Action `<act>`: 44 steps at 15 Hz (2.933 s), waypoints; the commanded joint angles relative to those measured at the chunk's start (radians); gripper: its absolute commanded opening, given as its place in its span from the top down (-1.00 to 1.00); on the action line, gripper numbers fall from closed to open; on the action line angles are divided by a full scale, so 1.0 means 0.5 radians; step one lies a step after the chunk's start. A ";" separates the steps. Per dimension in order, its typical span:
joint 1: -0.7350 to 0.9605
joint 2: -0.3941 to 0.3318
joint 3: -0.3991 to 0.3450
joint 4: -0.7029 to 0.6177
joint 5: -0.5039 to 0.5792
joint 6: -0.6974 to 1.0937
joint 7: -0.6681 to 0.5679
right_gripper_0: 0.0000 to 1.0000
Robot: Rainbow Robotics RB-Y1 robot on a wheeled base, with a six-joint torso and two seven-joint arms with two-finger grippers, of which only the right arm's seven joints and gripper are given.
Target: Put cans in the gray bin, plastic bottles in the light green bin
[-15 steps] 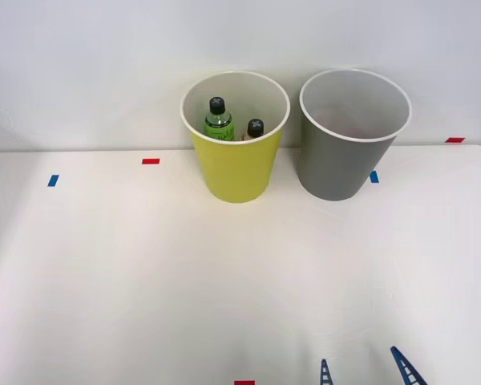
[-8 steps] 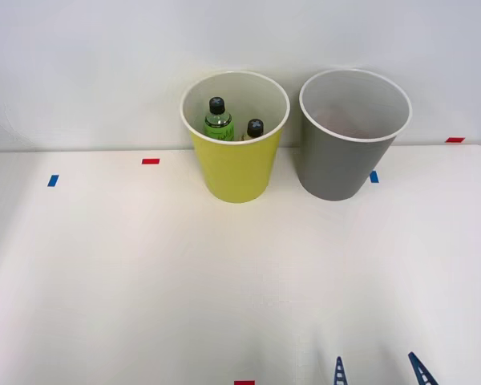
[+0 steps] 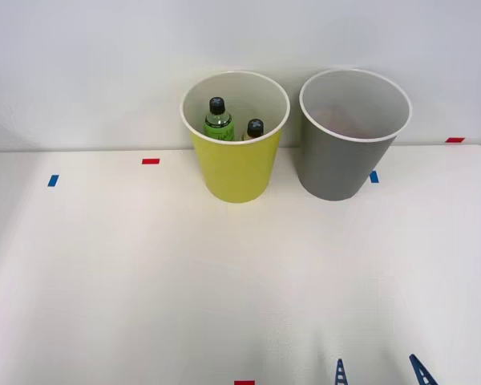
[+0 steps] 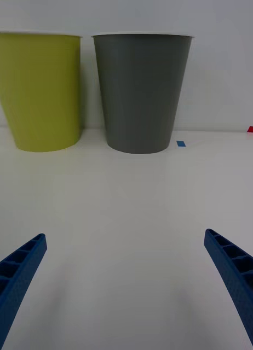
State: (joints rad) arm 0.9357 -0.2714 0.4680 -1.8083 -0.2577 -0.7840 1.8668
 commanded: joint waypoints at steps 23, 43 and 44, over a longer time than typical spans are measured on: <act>0.000 0.000 0.000 -0.001 0.000 0.000 0.000 -1.00; 0.000 0.000 0.000 -0.001 0.000 0.000 0.000 -1.00; 0.000 0.000 0.000 -0.001 0.000 0.000 0.000 -1.00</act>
State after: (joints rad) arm 0.9357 -0.2715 0.4679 -1.8085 -0.2577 -0.7839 1.8668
